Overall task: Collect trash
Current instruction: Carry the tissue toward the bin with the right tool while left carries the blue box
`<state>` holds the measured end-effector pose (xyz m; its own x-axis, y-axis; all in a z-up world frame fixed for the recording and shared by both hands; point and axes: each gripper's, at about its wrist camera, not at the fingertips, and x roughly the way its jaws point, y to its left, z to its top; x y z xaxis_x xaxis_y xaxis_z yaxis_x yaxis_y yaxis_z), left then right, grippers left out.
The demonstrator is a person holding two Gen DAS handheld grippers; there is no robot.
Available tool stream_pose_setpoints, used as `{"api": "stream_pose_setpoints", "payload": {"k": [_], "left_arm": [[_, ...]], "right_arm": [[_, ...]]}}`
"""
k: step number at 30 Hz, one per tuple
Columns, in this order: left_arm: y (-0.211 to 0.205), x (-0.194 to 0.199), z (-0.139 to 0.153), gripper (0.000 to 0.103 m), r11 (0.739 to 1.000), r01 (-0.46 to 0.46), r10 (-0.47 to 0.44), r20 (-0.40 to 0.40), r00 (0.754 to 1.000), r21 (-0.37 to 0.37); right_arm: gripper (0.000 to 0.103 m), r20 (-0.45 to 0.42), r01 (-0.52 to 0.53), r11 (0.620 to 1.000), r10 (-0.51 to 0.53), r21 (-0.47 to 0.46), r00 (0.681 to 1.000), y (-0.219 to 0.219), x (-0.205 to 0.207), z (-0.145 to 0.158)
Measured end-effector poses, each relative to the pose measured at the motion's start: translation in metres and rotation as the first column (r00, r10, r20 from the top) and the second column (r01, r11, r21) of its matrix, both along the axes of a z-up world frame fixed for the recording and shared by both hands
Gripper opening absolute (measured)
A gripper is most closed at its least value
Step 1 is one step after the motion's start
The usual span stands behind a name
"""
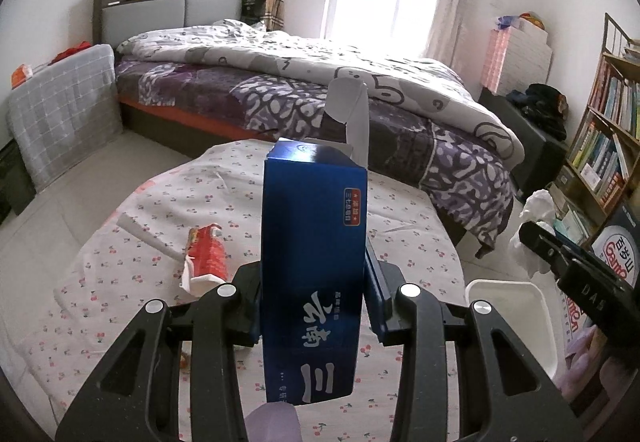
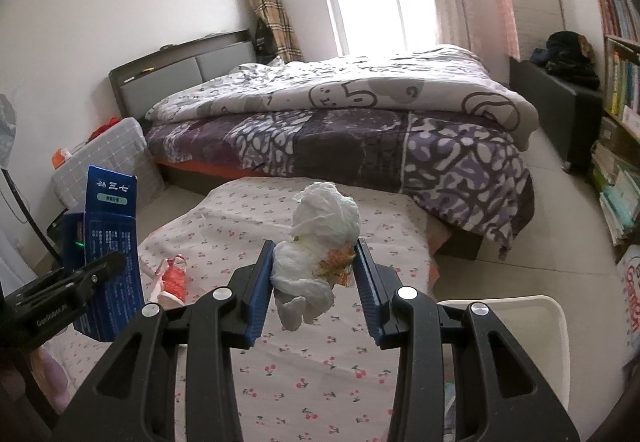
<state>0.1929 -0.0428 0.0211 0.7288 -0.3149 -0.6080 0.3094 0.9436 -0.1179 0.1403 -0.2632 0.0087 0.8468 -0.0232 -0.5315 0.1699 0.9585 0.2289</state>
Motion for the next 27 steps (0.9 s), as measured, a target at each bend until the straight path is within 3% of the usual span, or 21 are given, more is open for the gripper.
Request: {"api": "stream_pose_setpoints", "payload": {"k": [27], "left_arm": [[-0.083,-0.017,-0.012,0.037,0.988,0.153,-0.153,-0.007,0.988,0.03]], "right_arm": [[0.04,-0.08,0.202,0.978,-0.198,0.046,0.977,-0.09,-0.035,-0.007]]}}
